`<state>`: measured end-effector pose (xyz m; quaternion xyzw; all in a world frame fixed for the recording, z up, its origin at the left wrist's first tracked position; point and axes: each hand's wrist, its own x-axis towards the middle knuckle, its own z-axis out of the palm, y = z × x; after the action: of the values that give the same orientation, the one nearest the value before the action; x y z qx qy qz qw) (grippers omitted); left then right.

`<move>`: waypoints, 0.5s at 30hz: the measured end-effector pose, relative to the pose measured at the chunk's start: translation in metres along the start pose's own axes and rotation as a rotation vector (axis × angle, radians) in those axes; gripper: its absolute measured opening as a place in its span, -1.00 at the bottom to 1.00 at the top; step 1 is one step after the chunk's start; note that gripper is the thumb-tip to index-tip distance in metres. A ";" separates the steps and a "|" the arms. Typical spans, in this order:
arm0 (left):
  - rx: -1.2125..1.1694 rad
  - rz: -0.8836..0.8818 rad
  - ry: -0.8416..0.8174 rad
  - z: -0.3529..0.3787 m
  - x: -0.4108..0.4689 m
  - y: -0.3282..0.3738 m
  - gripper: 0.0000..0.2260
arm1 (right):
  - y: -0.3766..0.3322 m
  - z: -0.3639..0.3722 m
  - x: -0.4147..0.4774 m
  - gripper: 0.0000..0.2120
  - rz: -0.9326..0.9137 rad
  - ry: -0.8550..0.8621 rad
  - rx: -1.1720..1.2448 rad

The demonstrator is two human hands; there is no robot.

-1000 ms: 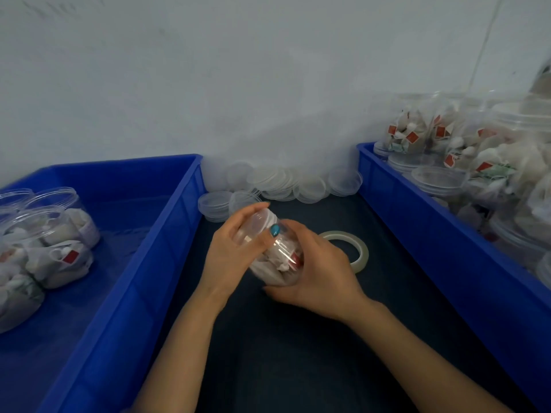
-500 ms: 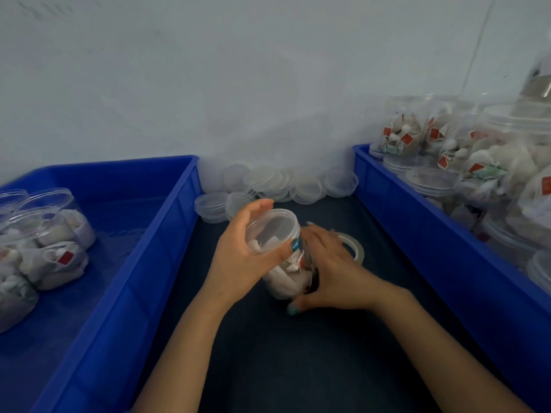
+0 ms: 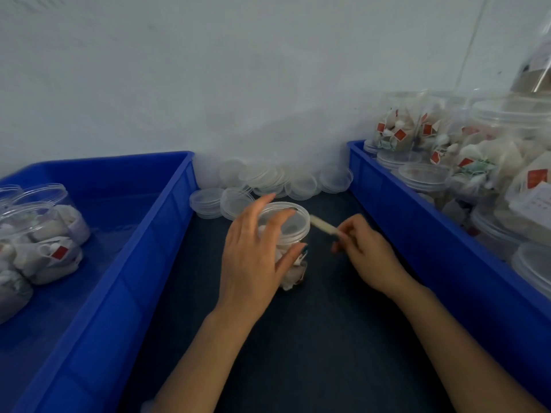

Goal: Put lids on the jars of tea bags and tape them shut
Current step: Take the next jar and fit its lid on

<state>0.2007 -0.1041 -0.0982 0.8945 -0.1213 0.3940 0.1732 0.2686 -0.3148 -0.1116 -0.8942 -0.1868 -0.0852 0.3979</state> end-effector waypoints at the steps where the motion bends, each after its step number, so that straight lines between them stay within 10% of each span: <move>1: 0.050 0.063 0.034 0.000 0.000 0.001 -0.56 | -0.007 0.000 -0.001 -0.91 0.009 0.082 0.162; 4: 0.078 0.155 0.050 0.003 -0.003 0.005 -0.60 | -0.024 0.004 -0.006 -0.93 -0.092 0.318 0.395; 8: -0.102 0.081 0.054 0.000 -0.004 0.008 -0.62 | -0.040 0.018 -0.018 -0.81 -0.428 0.468 0.096; 15: -0.239 0.009 0.158 -0.001 -0.003 0.011 -0.67 | -0.048 0.031 -0.024 -0.80 -0.629 0.449 -0.080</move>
<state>0.1944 -0.1135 -0.0971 0.8332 -0.1576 0.4466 0.2856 0.2274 -0.2689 -0.1065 -0.7672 -0.3569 -0.4037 0.3480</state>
